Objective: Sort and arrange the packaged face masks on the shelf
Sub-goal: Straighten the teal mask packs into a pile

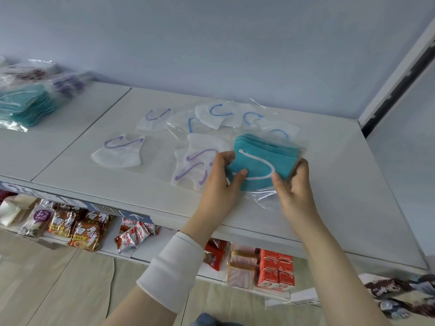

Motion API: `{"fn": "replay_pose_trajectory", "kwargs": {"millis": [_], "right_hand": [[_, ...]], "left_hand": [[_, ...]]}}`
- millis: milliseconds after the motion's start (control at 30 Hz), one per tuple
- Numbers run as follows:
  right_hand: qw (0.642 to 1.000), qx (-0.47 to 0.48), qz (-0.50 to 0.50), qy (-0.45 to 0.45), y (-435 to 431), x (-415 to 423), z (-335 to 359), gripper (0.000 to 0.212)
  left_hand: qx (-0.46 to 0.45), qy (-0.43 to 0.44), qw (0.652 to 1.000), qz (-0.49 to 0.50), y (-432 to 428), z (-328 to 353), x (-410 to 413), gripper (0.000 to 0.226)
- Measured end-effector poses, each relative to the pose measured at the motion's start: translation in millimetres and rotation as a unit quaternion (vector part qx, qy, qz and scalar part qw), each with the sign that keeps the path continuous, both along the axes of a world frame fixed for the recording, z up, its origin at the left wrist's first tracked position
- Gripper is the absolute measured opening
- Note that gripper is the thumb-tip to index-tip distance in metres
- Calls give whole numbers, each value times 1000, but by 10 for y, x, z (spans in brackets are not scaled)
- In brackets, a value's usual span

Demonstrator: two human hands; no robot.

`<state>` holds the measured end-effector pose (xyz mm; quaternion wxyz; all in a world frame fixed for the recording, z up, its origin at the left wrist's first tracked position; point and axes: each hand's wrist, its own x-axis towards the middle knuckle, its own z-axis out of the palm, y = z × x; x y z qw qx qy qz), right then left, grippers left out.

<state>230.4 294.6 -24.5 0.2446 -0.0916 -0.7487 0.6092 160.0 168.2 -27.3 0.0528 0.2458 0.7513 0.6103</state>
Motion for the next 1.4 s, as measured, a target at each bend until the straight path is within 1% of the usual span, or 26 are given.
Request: {"fn": "replay_pose_trajectory", "kwargs": {"millis": [100,200,267,333,433,533,633,767,833,900,967,1067,1200,1300,1400], "right_hand": [[1000,2,-20,6,-58,14,93,30],[1000,9,0,9,-217,27,318,31],[999,8,38,6,-411,3,436,30],[996,-13,86,-7,-670,-79,458,30],[985,-64,153,-42,-1173,-267,338,28],[971,-88,203,-91,-1770,-433,191,26],[947,-90,274,-144,-2411,-490,31,25],[902,-112,368,-196,-3375,-505,-270,25],[873,-131,407,-236,-3917,-487,-488,26],[841,-157,428,-290,-4433,-446,-738,29],[812,-178,429,-353,-4878,-379,-991,33],[781,-161,437,-415,-5432,-338,-1299,37],[769,-130,429,-455,-5964,-449,-1580,39],[768,-119,414,-474,-6267,-634,-1738,42],[773,-121,405,-473,-6554,-916,-1796,41]], "left_hand": [[9,-1,1000,19,-39,115,69,21],[37,3,998,55,-279,296,174,19],[55,9,995,82,-554,384,249,19],[65,7,992,112,-872,391,301,19],[89,-31,979,181,-1396,283,371,15],[136,-73,953,260,-1964,105,450,19],[151,-113,923,336,-2560,-40,607,19],[153,-157,874,433,-3420,-315,859,18],[167,-201,843,470,-3896,-505,998,16],[188,-247,812,494,-4356,-708,1141,15],[189,-286,791,507,-4769,-898,1287,14],[198,-334,767,512,-5309,-1137,1425,25],[236,-373,746,499,-5812,-1410,1455,30],[235,-395,736,497,-6117,-1587,1319,27],[239,-388,733,505,-6440,-1630,1014,21]]}}
